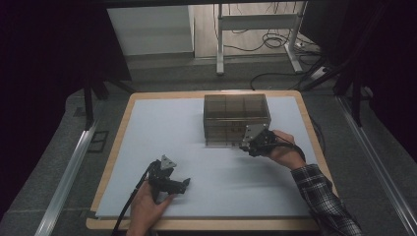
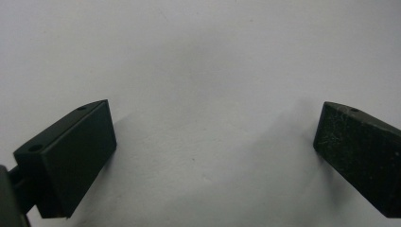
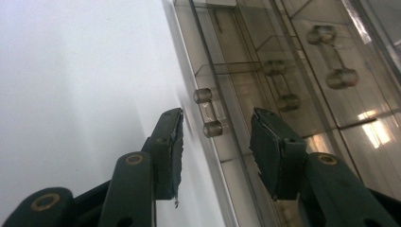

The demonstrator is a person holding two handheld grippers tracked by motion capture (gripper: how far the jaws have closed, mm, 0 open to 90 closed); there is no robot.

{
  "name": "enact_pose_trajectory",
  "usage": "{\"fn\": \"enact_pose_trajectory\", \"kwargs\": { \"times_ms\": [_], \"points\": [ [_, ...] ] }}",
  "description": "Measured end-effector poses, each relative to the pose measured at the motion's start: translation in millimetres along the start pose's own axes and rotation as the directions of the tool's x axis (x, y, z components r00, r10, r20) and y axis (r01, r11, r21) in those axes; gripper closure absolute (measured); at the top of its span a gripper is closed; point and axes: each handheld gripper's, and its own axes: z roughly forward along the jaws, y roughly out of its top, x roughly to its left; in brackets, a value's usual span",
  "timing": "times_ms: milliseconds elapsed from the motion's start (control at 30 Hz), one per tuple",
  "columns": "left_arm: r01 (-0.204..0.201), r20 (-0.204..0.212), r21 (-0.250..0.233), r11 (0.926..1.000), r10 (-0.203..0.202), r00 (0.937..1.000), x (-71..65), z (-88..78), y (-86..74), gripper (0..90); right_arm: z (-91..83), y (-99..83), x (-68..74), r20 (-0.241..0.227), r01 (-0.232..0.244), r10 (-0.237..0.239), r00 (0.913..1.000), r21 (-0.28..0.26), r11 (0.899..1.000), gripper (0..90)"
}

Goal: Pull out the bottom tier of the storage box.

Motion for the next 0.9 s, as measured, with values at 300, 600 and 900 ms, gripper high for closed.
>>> {"fn": "enact_pose_trajectory", "kwargs": {
  "times_ms": [300, 600, 900],
  "points": [
    [0.000, 0.000, 0.000, 1.0000, 0.000, 1.0000, 0.0, 0.0, 0.0, 0.0, -5.5, -8.6, -23.3, -0.048, -0.040, 0.040, 0.9980, 0.013, 0.999, 55.1],
    [0.001, 0.000, -0.001, 1.0000, -0.001, 1.0000, -0.1, 0.1, 0.0, 0.0, -6.6, -23.6, -47.7, -0.125, -0.052, 0.054, 0.9906, 0.018, 0.998, 62.7],
    [0.001, 0.000, 0.000, 1.0000, -0.001, 1.0000, 0.0, 0.0, 0.0, 0.0, 5.8, -31.6, -53.0, -0.201, -0.014, 0.024, 0.9792, 0.053, 0.999, 67.8]
  ]
}}
